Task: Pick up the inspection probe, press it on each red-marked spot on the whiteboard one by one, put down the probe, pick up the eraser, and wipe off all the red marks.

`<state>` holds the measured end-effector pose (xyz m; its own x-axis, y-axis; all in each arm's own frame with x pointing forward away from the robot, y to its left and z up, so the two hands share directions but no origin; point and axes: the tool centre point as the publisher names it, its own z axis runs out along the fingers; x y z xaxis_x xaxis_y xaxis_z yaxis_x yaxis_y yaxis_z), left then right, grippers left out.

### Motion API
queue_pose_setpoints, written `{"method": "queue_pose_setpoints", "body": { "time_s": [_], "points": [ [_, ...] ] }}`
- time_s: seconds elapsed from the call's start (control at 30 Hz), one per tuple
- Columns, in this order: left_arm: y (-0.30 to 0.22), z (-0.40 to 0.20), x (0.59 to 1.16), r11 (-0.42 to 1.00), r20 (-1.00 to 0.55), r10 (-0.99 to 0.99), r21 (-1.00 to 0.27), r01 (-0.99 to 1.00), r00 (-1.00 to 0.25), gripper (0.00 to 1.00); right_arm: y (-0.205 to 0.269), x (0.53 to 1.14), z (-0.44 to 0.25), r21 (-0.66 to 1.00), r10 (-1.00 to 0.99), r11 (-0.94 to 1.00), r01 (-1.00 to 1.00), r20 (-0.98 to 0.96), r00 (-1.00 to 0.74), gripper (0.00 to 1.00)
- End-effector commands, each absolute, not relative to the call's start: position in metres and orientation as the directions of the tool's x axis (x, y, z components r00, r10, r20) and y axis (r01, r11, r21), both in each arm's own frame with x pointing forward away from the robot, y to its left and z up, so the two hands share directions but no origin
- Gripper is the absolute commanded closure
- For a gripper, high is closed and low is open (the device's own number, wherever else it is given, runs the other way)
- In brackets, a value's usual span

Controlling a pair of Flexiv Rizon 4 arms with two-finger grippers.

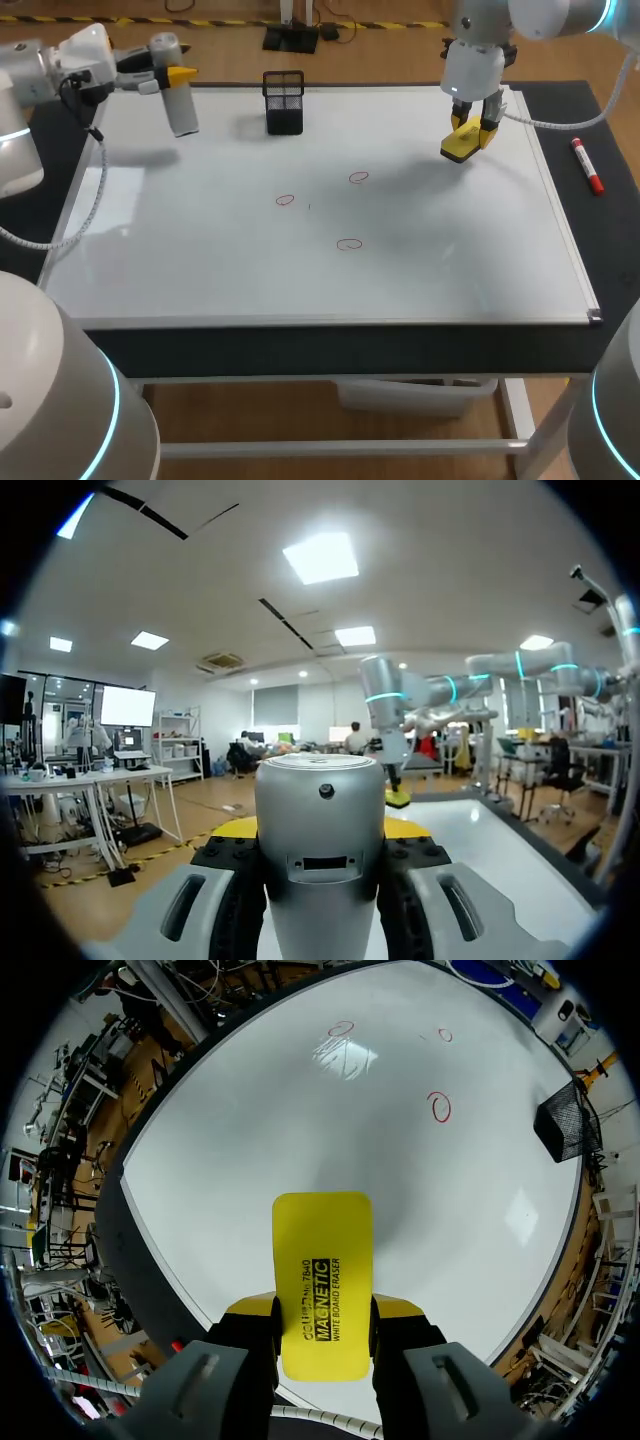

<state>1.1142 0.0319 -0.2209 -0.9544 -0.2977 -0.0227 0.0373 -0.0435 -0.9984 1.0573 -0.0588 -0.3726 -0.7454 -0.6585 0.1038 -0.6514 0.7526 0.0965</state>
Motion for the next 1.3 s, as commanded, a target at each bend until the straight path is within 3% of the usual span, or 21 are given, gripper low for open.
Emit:
{"method": "queue_pose_setpoints", "body": {
  "time_s": [0.03,0.77,1.3],
  "points": [
    [0.033,-0.218,1.112,-0.039,-0.023,-0.304,-0.999,0.036,-0.952,1.0,-0.059,1.058,-0.371,0.095,-0.66,0.752,-0.653,0.109,-0.744,1.0],
    [0.033,-0.218,1.112,-0.039,-0.023,-0.304,-0.999,0.036,-0.952,1.0,-0.034,1.054,-0.375,0.084,-0.695,0.719,-0.69,0.09,-0.713,1.0],
    [0.033,-0.218,1.112,-0.039,-0.023,-0.304,-0.999,0.036,-0.952,1.0,0.049,1.035,-0.352,0.021,-0.835,0.55,-0.835,0.038,-0.549,1.0]
  ]
}}
